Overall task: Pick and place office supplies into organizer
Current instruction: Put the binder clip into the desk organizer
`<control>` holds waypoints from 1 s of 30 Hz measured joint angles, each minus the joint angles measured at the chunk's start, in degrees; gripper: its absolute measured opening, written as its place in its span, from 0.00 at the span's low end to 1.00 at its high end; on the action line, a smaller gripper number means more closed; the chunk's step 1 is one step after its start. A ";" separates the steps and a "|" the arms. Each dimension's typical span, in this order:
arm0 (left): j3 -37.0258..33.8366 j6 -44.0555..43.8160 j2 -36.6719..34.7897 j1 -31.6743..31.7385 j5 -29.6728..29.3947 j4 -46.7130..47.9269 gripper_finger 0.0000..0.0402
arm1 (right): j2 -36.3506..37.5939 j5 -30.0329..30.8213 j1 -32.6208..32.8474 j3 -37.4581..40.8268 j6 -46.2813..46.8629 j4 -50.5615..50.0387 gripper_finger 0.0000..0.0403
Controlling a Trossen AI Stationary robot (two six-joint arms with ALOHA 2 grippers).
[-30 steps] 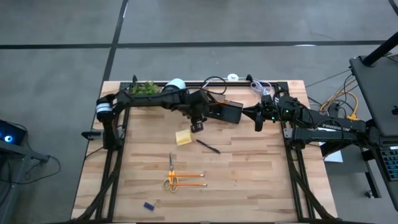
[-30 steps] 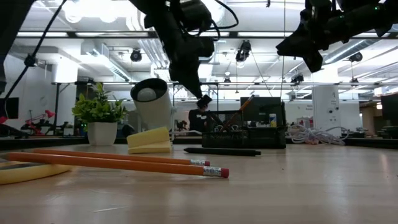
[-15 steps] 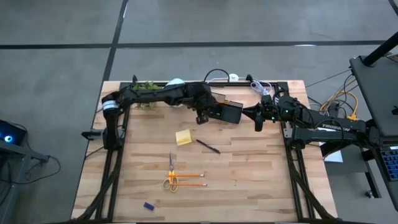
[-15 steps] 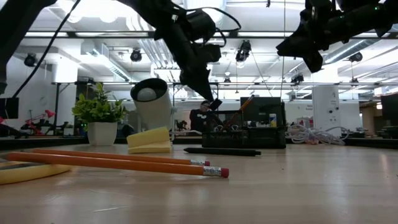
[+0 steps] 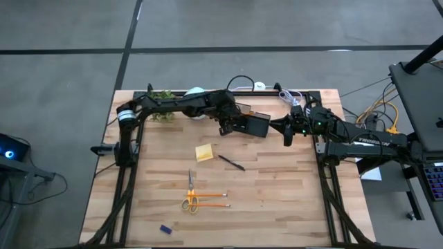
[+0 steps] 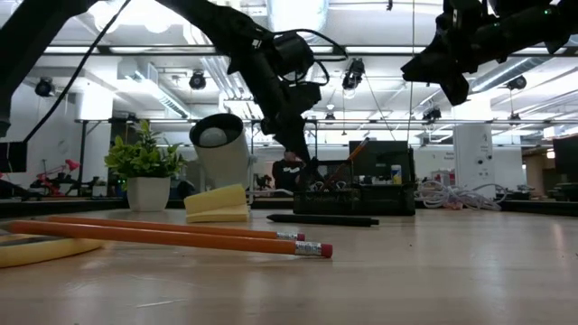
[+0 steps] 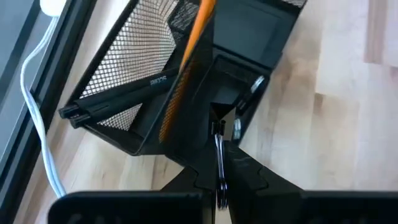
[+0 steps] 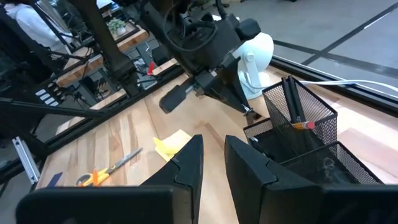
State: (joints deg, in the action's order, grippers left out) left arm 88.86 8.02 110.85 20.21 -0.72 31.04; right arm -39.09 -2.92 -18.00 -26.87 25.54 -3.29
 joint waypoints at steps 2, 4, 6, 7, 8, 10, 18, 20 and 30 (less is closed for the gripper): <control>0.09 -0.01 0.61 0.08 -0.12 -0.02 0.00 | 0.00 0.00 -0.01 0.00 0.00 -0.03 0.14; 0.15 0.05 1.43 0.06 -0.09 -0.22 0.00 | 0.00 0.00 0.00 0.00 0.00 -0.02 0.14; 0.15 0.10 1.93 0.04 -0.16 -0.09 0.00 | 0.00 0.02 0.00 0.00 0.00 -0.06 0.14; 0.15 0.07 2.16 0.04 -0.36 -0.41 0.00 | 0.00 0.02 -0.02 0.00 0.00 -0.06 0.14; 0.15 0.02 2.31 0.04 -0.60 -0.53 0.00 | 0.00 0.04 0.00 0.00 0.00 -0.06 0.14; 0.02 -0.03 2.62 0.04 -1.88 -0.16 0.00 | 0.00 0.04 0.00 0.00 0.00 -0.08 0.14; -0.01 -0.09 3.10 0.04 -3.07 -0.59 0.00 | 0.00 0.09 0.00 0.00 0.00 -0.54 0.14; -0.11 -0.09 3.10 0.04 -3.07 -0.51 0.00 | 0.00 0.09 0.00 0.00 0.00 -0.59 0.14; -0.09 -1.49 3.10 0.06 -3.27 -0.67 0.00 | 0.00 0.11 0.00 0.00 0.00 -0.83 0.14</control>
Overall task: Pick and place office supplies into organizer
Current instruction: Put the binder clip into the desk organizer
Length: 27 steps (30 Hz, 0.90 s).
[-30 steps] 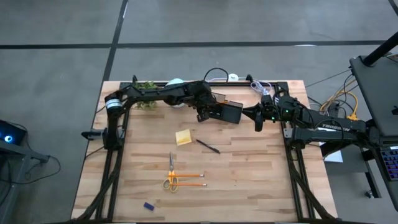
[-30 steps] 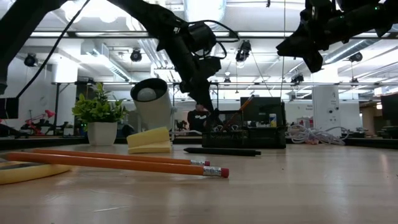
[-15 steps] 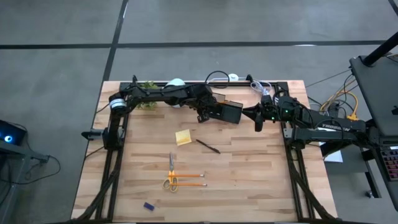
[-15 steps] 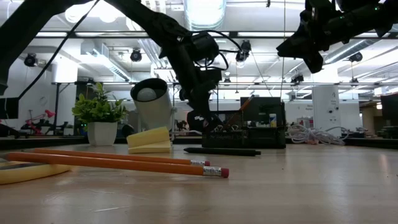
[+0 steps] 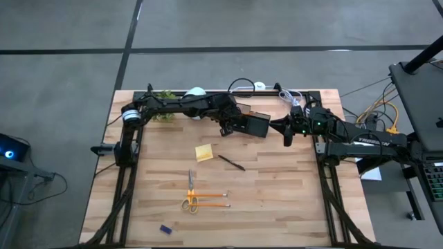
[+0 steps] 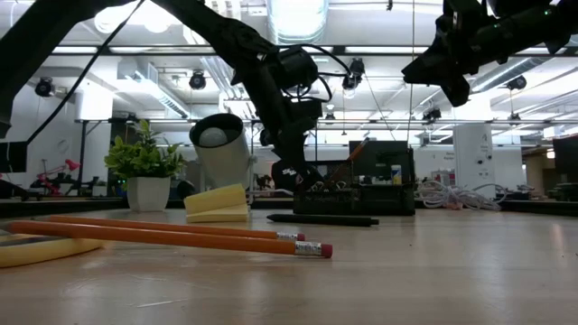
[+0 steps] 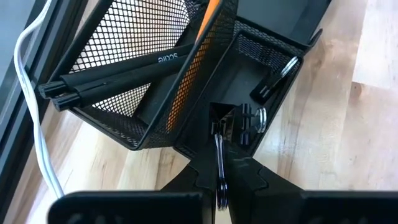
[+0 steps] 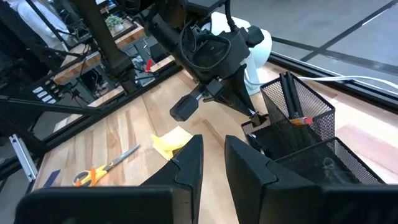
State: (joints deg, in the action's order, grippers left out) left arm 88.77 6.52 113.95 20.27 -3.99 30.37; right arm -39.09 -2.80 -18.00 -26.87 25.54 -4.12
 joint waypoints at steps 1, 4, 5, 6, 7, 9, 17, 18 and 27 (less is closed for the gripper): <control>0.00 -0.07 0.11 -0.02 -0.02 0.00 0.00 | -0.02 0.02 0.00 0.00 0.00 0.02 0.14; -0.13 -0.17 0.27 -0.02 -0.02 0.07 0.00 | -0.01 0.02 -0.01 0.00 -0.01 0.01 0.14; -0.15 -0.23 0.30 -0.02 -0.02 0.04 0.00 | 0.00 0.03 0.00 0.00 0.00 0.02 0.14; -0.15 -0.33 0.31 -0.02 -0.02 0.03 0.00 | 0.00 0.03 -0.01 0.00 -0.01 0.00 0.14; -0.15 -0.35 0.31 -0.02 -0.03 -0.01 0.00 | 0.00 0.04 -0.02 0.00 0.00 0.00 0.14; -0.16 -1.80 0.31 -0.02 -0.80 -0.07 0.00 | 0.00 0.04 0.00 0.00 0.00 0.02 0.14; -0.34 -5.56 0.31 -0.02 -1.05 -0.75 0.00 | 0.00 0.46 -0.01 0.00 -0.03 0.02 0.14; -0.35 -6.76 0.31 -0.02 -1.03 -1.33 0.00 | 0.00 0.48 0.00 0.00 -0.07 0.02 0.14; -1.07 -7.71 0.31 -0.38 -0.90 -0.73 0.00 | -0.02 1.50 0.00 0.00 -0.22 0.02 0.14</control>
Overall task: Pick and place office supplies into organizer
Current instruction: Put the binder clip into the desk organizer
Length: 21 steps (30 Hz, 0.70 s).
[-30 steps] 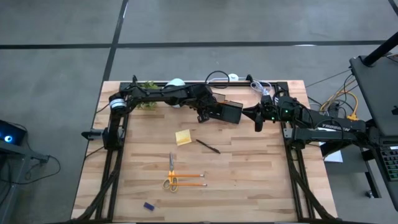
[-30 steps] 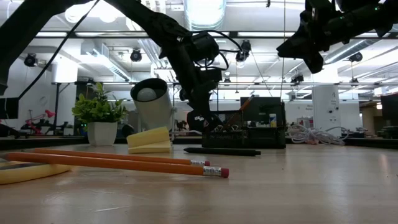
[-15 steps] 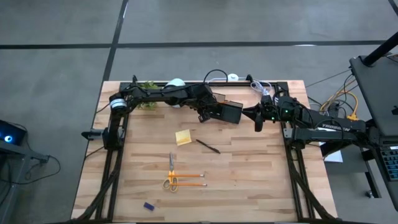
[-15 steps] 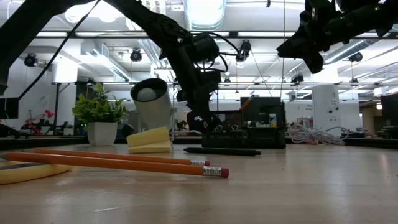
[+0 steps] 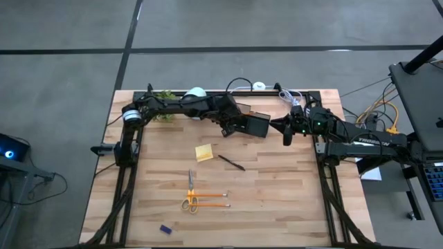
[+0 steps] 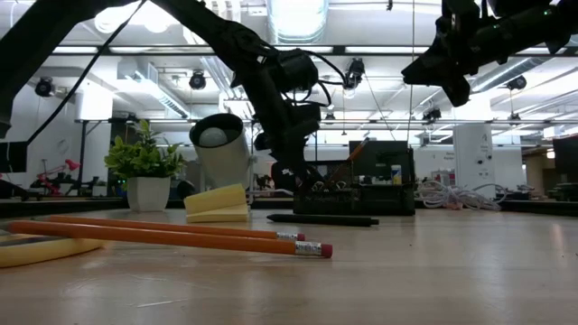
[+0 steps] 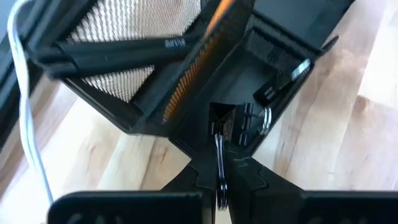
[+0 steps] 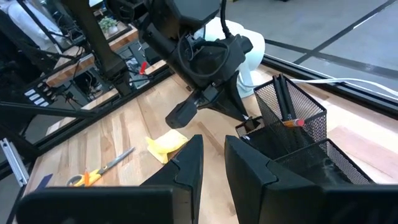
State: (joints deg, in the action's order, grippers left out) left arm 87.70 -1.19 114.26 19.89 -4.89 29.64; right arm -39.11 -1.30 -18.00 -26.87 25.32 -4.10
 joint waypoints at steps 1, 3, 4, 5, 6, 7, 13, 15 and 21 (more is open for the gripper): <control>-0.02 0.02 0.01 -0.02 0.01 0.13 0.00 | 0.02 0.00 0.00 0.00 0.00 0.00 0.14; -0.02 0.02 0.02 -0.08 0.01 -0.25 0.00 | 0.02 0.00 -0.02 0.00 0.00 0.00 0.14; -0.02 0.02 0.02 -0.09 0.01 -0.46 0.00 | 0.02 0.00 -0.02 0.00 0.00 0.00 0.14; -0.02 0.02 0.02 -0.11 0.01 -0.57 0.00 | 0.02 0.00 -0.01 0.00 0.00 0.00 0.14; -0.02 0.02 0.02 -0.12 0.01 -0.59 0.00 | 0.00 -0.01 0.00 0.00 0.00 0.00 0.14; -0.02 0.02 0.02 -0.16 0.03 -0.58 0.00 | 0.02 0.00 -0.01 0.00 0.00 0.00 0.14; -0.02 0.03 0.02 -0.19 0.05 -0.62 0.00 | 0.02 -0.02 -0.02 0.00 0.00 0.00 0.14; -0.02 0.04 0.02 -0.20 0.05 -0.71 0.00 | 0.02 -0.02 -0.02 0.00 0.00 0.00 0.14; -0.02 0.05 0.02 -0.19 0.07 -0.71 0.05 | 0.02 -0.02 -0.02 0.00 0.00 0.00 0.14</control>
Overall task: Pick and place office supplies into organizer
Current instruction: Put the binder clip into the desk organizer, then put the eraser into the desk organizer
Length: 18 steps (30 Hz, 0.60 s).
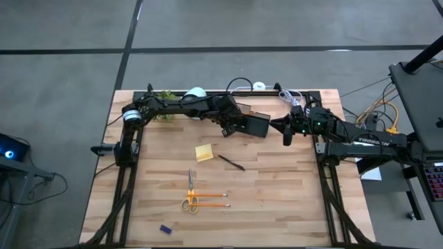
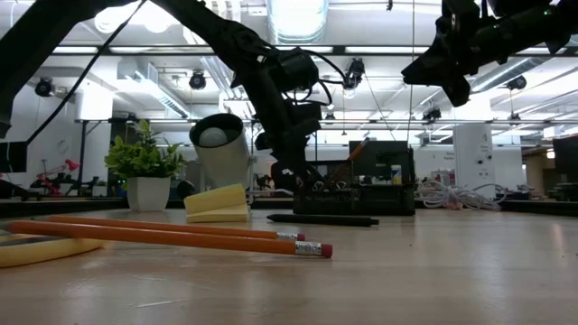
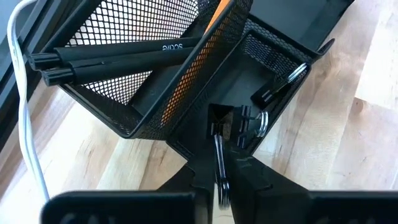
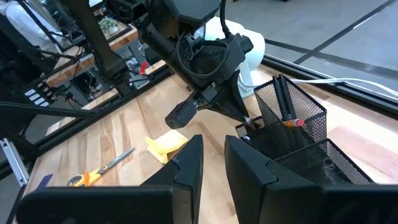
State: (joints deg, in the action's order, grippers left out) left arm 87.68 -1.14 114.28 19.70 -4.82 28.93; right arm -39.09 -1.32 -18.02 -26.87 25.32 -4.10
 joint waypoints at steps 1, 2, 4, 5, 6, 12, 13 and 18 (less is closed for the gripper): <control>0.00 0.00 0.00 0.00 0.02 0.00 0.06 | 0.00 -0.02 0.02 0.00 0.00 0.00 0.14; 0.00 0.02 0.00 0.00 0.02 0.00 0.08 | 0.00 0.00 0.01 0.00 0.00 0.00 0.14; 0.00 0.02 0.00 0.00 0.02 0.00 0.10 | -0.01 -0.01 0.01 0.00 0.00 0.00 0.14; 0.00 0.02 0.00 0.00 0.02 0.01 0.12 | -0.01 -0.02 0.01 0.00 0.00 0.00 0.14; 0.00 0.02 0.00 0.00 0.02 0.02 0.13 | -0.01 -0.02 0.01 0.00 0.00 0.00 0.14; 0.00 0.00 0.00 0.00 0.02 0.07 0.17 | 0.00 -0.02 0.02 0.00 0.00 0.00 0.14; 0.09 0.00 -0.03 0.00 0.04 0.34 0.17 | -0.02 -0.02 0.02 0.00 0.00 0.00 0.14; 0.52 -0.03 -1.47 -0.05 0.09 1.67 0.17 | 0.00 -0.04 0.02 0.00 -0.24 -0.02 0.14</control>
State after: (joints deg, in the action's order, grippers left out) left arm 88.20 -1.17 112.81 19.66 -4.73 30.60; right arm -39.09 -1.37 -18.00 -26.87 25.08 -4.12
